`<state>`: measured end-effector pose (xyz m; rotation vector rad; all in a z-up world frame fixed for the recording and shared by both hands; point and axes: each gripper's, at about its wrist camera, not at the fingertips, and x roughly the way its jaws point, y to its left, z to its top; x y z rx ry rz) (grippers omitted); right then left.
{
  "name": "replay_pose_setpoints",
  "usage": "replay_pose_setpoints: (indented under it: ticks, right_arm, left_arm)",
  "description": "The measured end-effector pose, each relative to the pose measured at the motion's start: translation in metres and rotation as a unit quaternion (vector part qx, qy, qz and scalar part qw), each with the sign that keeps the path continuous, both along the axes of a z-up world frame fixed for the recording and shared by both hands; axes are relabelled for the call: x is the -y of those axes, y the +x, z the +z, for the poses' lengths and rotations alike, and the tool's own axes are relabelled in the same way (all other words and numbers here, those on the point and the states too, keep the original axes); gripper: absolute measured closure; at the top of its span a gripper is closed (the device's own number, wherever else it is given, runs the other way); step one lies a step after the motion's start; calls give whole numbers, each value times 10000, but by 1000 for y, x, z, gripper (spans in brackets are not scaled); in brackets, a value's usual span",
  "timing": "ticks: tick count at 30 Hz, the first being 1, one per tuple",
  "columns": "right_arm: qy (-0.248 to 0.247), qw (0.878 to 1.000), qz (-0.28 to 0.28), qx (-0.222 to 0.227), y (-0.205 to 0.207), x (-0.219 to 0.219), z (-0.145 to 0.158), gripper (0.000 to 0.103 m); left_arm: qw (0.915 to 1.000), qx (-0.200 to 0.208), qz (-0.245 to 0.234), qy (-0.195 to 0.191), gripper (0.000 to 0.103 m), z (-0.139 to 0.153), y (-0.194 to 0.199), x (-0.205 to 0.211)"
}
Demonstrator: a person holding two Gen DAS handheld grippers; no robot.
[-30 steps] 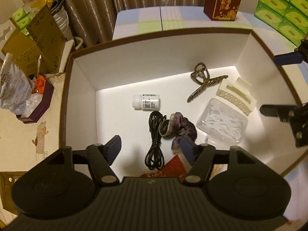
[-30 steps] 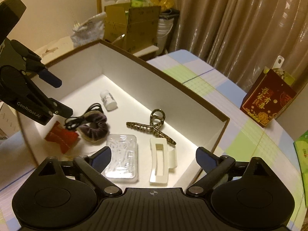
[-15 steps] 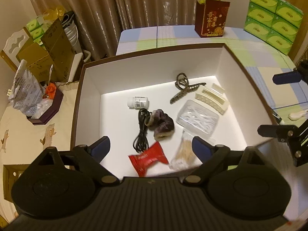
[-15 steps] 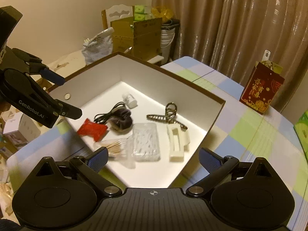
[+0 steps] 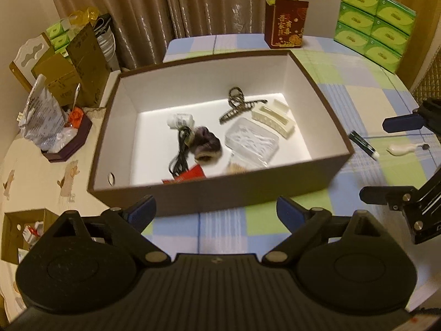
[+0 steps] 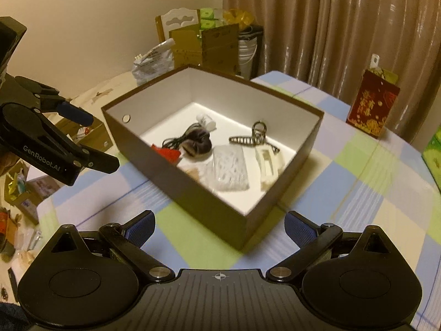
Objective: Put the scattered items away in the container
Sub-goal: 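Lift both tools out of the box and move toward the tube and toothbrush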
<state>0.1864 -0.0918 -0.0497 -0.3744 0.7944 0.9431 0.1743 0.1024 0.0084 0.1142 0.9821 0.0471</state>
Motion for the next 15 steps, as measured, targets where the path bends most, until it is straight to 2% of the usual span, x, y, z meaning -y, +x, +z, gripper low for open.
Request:
replay_pose_setpoints:
  ticks: [10, 15]
  right_arm:
    - [-52, 9990, -319, -305, -10, 57, -14, 5]
    - [-156, 9962, -728, -445, -6, 99, -22, 5]
  left_arm:
    - [9997, -213, 45, -125, 11, -16, -21, 36]
    - [9986, -367, -227, -316, 11, -33, -28, 66]
